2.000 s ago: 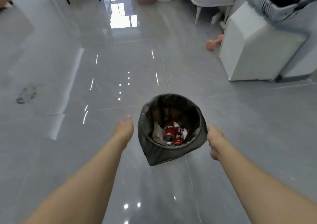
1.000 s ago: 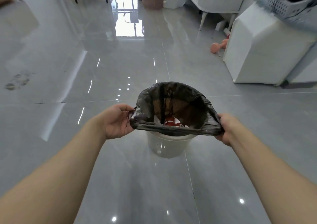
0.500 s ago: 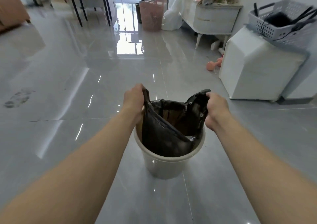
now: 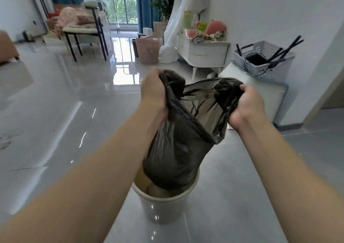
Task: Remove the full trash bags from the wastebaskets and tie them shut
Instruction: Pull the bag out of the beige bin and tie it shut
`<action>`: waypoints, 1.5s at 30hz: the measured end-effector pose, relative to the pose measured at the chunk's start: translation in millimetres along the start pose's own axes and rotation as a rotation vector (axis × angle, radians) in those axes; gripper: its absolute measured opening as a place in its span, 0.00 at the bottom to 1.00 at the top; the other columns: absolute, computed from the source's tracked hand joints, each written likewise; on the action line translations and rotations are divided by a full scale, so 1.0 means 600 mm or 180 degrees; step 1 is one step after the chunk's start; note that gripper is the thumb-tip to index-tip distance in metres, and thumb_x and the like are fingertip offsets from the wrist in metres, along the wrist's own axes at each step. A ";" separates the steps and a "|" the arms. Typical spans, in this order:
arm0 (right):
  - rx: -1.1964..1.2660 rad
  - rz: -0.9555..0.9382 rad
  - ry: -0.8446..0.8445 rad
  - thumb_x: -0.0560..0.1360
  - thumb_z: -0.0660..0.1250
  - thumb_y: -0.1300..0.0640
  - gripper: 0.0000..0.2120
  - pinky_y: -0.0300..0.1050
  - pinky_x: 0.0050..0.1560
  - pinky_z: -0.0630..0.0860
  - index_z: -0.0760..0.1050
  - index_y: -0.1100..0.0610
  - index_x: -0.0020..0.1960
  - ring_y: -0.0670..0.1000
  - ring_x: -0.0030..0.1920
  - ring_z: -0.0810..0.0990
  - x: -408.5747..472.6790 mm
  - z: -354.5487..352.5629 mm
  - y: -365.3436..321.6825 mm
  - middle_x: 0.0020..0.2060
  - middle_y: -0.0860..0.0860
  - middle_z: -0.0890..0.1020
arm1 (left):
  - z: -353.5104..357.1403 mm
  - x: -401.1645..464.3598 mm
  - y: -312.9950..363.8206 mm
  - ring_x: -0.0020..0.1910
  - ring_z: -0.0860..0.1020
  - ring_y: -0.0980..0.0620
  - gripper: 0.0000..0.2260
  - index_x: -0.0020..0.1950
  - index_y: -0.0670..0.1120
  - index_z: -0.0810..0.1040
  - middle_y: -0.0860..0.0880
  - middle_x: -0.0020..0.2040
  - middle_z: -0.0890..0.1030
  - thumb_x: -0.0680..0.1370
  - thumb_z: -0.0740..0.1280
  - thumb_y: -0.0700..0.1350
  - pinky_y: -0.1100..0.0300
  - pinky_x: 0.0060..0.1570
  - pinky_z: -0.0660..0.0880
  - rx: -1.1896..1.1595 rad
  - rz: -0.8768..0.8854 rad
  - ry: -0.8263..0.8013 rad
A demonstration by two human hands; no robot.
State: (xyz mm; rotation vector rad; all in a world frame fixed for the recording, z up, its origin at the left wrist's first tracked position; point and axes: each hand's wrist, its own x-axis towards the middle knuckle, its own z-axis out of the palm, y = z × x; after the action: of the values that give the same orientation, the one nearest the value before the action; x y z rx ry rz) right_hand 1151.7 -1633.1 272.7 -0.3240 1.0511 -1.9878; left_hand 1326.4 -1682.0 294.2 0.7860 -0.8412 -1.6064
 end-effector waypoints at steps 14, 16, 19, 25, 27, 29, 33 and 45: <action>0.0012 -0.0428 0.0680 0.72 0.59 0.54 0.11 0.48 0.43 0.73 0.68 0.52 0.31 0.53 0.36 0.73 -0.012 -0.232 -0.219 0.31 0.52 0.75 | 0.295 -0.113 -0.132 0.25 0.69 0.48 0.12 0.31 0.43 0.73 0.46 0.29 0.73 0.74 0.59 0.45 0.58 0.27 0.66 0.0186 -0.0350 -0.1514; -0.0217 -0.0327 0.0851 0.72 0.59 0.54 0.14 0.45 0.37 0.68 0.65 0.51 0.28 0.52 0.29 0.69 0.000 -0.291 -0.181 0.26 0.50 0.71 | 0.280 -0.104 -0.210 0.29 0.71 0.48 0.07 0.37 0.44 0.72 0.44 0.35 0.74 0.71 0.62 0.46 0.56 0.30 0.68 0.0572 -0.0390 -0.1138; -0.0811 -0.0138 0.1326 0.73 0.59 0.54 0.11 0.43 0.31 0.66 0.64 0.52 0.32 0.52 0.26 0.66 0.015 -0.392 -0.111 0.25 0.50 0.68 | 0.228 -0.094 -0.333 0.37 0.73 0.49 0.04 0.41 0.46 0.74 0.45 0.40 0.74 0.70 0.61 0.46 0.55 0.38 0.70 0.0991 -0.0620 -0.0930; -0.1528 -0.0132 0.2147 0.71 0.60 0.55 0.10 0.43 0.31 0.60 0.64 0.50 0.32 0.50 0.28 0.63 0.007 -0.556 -0.057 0.27 0.49 0.65 | 0.105 -0.060 -0.466 0.40 0.67 0.47 0.07 0.42 0.46 0.70 0.45 0.40 0.68 0.68 0.59 0.47 0.50 0.41 0.63 0.2631 -0.0932 -0.0637; -0.1521 -0.0195 0.2370 0.70 0.60 0.54 0.10 0.44 0.31 0.59 0.62 0.50 0.31 0.50 0.28 0.62 0.005 -0.582 -0.064 0.26 0.48 0.64 | 0.080 -0.044 -0.467 0.39 0.69 0.48 0.08 0.42 0.45 0.69 0.46 0.37 0.69 0.69 0.59 0.49 0.53 0.42 0.64 0.3364 -0.0710 -0.0785; -0.1624 -0.0229 0.2383 0.67 0.59 0.53 0.10 0.46 0.33 0.55 0.59 0.50 0.30 0.51 0.30 0.58 0.003 -0.592 -0.066 0.27 0.50 0.61 | 0.061 -0.039 -0.461 0.40 0.72 0.46 0.12 0.46 0.46 0.67 0.51 0.39 0.73 0.71 0.58 0.54 0.53 0.41 0.66 0.4559 -0.0112 -0.0884; -0.2316 -0.0480 0.1786 0.67 0.57 0.58 0.05 0.45 0.32 0.58 0.66 0.59 0.36 0.53 0.32 0.61 0.006 -0.581 -0.050 0.32 0.57 0.64 | 0.085 -0.067 -0.473 0.64 0.68 0.44 0.31 0.66 0.54 0.62 0.49 0.62 0.72 0.69 0.58 0.70 0.46 0.66 0.61 0.5218 0.1736 -0.2069; -0.5219 -0.0663 0.1398 0.73 0.57 0.53 0.20 0.51 0.51 0.69 0.68 0.51 0.65 0.58 0.52 0.76 -0.025 -0.562 -0.104 0.54 0.54 0.77 | 0.113 -0.082 -0.614 0.49 0.78 0.42 0.06 0.49 0.45 0.76 0.44 0.51 0.81 0.77 0.65 0.47 0.55 0.46 0.73 0.5569 -0.0063 -0.3453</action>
State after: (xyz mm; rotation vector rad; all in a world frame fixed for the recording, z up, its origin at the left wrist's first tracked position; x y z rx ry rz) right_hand 937.5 -1415.0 116.3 -0.8470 2.8363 -0.8668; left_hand 1089.7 -1573.3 20.6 0.9171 -3.1549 -0.8388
